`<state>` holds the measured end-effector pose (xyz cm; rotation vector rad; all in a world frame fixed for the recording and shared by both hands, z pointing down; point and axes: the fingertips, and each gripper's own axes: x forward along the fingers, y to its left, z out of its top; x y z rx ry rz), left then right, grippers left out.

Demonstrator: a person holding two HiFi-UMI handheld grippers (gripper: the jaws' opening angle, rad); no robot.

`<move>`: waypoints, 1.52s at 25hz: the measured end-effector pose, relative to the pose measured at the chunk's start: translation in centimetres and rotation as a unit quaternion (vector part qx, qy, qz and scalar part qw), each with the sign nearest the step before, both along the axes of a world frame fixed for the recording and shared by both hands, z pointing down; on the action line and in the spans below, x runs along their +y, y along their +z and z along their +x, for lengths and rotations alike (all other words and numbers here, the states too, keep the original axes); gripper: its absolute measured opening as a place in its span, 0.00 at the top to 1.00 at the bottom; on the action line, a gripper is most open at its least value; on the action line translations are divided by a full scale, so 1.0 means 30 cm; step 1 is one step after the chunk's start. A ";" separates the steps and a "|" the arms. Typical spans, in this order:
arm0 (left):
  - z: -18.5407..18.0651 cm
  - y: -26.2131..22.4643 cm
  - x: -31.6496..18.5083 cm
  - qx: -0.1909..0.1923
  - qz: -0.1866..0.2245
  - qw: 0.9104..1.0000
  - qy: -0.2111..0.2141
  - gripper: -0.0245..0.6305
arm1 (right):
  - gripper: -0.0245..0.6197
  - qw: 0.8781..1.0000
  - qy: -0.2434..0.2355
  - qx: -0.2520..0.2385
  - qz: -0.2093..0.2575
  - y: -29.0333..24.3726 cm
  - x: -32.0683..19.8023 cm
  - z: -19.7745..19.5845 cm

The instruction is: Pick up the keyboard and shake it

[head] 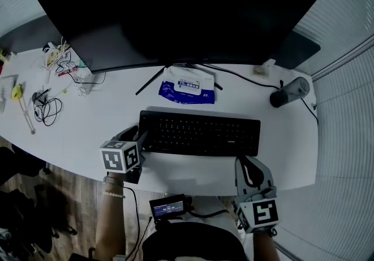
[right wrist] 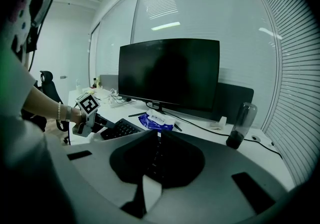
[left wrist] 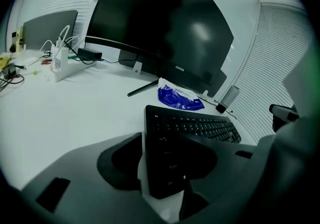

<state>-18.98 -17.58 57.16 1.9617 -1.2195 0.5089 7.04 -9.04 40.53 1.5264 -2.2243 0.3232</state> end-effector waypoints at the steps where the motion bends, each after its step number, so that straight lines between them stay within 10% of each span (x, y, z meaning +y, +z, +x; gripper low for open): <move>1: 0.002 0.001 0.001 0.005 -0.002 1.000 0.001 0.68 | 0.89 1.000 0.002 -0.002 -0.004 0.007 -0.001 0.007; 28: 0.000 -0.176 0.010 -0.021 0.043 0.999 -0.019 0.71 | 0.89 0.991 0.056 -0.047 -0.111 0.250 -0.050 0.263; 38: 0.009 -0.236 0.007 -0.036 0.057 0.997 -0.027 0.71 | 0.55 0.968 0.099 -0.105 -0.206 0.456 -0.182 0.452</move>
